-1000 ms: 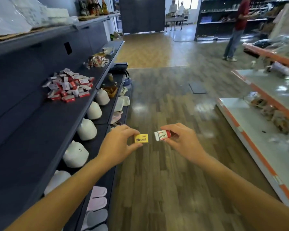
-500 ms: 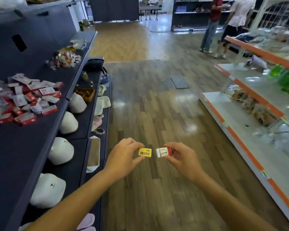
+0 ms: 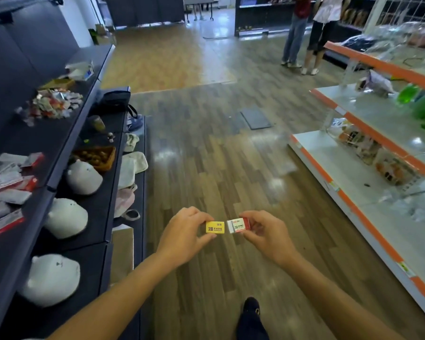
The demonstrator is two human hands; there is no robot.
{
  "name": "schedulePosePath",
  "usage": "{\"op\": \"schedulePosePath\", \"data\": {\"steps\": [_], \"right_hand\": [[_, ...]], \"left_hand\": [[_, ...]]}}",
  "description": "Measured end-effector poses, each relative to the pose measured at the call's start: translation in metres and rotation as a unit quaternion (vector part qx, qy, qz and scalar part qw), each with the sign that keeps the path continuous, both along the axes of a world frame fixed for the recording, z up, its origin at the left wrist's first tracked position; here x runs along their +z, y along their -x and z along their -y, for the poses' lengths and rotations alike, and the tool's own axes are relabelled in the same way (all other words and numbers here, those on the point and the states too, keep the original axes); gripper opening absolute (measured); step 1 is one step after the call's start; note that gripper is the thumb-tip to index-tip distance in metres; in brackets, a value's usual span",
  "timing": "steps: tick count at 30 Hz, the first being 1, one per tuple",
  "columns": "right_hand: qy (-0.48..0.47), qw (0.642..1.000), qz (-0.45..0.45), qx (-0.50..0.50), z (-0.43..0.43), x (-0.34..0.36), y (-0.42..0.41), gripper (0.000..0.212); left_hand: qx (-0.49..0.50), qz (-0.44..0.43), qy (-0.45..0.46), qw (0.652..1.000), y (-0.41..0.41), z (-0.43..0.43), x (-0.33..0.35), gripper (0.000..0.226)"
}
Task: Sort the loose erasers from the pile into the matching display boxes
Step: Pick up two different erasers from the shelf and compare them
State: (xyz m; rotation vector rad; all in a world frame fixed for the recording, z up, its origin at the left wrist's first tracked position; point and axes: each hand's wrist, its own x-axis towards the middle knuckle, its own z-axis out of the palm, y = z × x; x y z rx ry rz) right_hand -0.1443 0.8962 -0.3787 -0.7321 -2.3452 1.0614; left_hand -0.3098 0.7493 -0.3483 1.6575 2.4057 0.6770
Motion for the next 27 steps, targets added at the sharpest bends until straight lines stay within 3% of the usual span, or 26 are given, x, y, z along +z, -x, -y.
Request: {"op": "schedulePosePath", "data": {"steps": [16,27], "right_hand": [[-0.021,0.996,0.065,0.053,-0.26,0.001,0.159,0.032],[-0.039,0.992,0.098,0.071,-0.39,0.0,0.356,0.03]], "left_hand": [[0.069,0.065,0.013,0.995,0.146,-0.242,-0.014,0.031],[0.087,0.065,0.004,0.994,0.332,-0.367,-0.02,0.027]]}}
